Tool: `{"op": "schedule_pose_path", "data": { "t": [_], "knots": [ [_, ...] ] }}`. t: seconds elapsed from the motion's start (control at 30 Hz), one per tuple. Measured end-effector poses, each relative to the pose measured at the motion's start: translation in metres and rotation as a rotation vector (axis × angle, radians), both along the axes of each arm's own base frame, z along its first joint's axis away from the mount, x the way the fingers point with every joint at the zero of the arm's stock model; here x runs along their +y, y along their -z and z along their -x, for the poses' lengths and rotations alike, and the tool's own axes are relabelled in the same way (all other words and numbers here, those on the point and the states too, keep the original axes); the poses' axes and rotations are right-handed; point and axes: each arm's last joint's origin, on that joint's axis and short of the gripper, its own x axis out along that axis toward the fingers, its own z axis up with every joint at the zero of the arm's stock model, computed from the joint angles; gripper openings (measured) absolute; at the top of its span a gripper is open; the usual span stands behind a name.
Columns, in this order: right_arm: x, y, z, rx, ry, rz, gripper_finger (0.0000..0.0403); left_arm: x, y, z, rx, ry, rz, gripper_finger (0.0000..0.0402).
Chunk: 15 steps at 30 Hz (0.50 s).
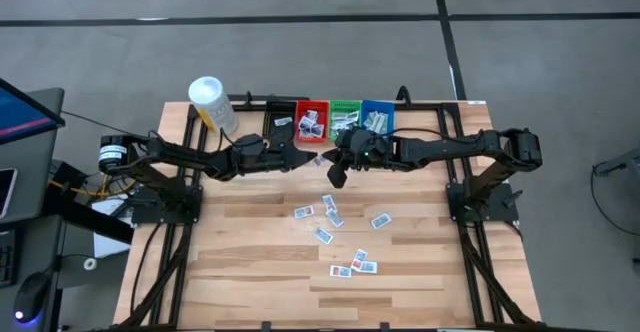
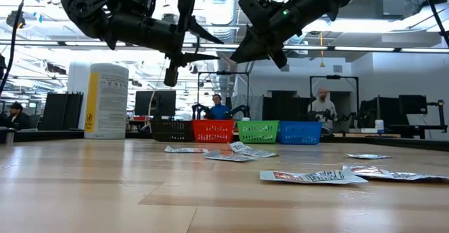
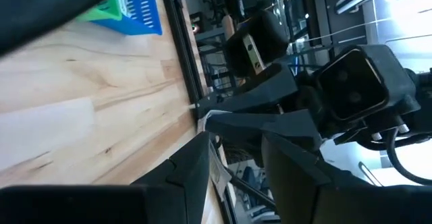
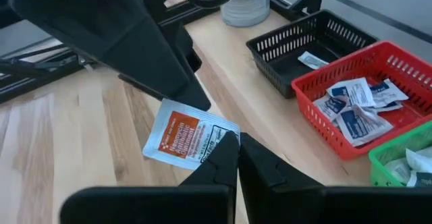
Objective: Pick & Place First Aid Supplies
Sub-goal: Put the ointment pack into the black bin
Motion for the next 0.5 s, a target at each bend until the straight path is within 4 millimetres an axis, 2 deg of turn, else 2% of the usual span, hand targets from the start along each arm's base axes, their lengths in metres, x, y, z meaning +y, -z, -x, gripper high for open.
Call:
{"op": "schedule_pose_path", "data": {
  "t": [0.5],
  "knots": [
    [0.0009,-0.0055,-0.0030,-0.064,-0.006,0.006,0.0000,-0.0009,0.0001,-0.0004,0.005,0.005,0.000,0.0136]
  ]
}}
